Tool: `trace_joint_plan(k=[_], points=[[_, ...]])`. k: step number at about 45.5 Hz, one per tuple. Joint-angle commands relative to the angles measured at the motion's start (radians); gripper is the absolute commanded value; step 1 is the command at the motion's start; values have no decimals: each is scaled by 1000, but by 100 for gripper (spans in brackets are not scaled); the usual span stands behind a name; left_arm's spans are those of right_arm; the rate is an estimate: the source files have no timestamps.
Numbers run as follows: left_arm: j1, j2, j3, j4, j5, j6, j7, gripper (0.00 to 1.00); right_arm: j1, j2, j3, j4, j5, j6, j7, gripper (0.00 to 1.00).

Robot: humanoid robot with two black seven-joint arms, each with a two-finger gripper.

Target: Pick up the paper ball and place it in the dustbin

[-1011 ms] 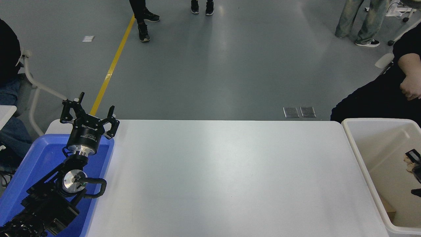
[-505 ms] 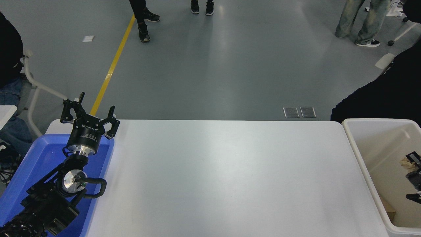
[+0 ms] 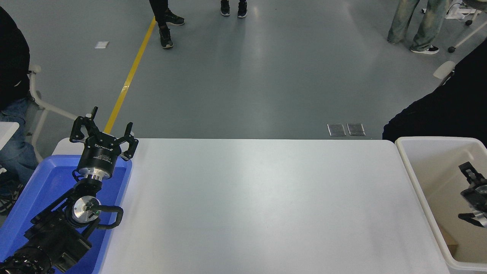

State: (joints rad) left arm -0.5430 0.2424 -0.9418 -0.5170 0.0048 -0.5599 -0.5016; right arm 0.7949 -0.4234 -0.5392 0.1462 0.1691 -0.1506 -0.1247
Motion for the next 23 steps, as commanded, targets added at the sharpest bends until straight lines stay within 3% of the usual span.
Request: trace_joint_plan(k=[1, 11, 23], points=[[-2, 0, 1, 0, 0, 0, 2, 98, 131, -25, 21, 61, -8, 8, 0, 100], [-2, 0, 3, -2, 0, 0, 2, 98, 489, -110, -269, 395, -36, 45, 0, 100], [-2, 0, 3, -1, 0, 0, 2, 98, 866, -71, -467, 722, -36, 132, 0, 100]])
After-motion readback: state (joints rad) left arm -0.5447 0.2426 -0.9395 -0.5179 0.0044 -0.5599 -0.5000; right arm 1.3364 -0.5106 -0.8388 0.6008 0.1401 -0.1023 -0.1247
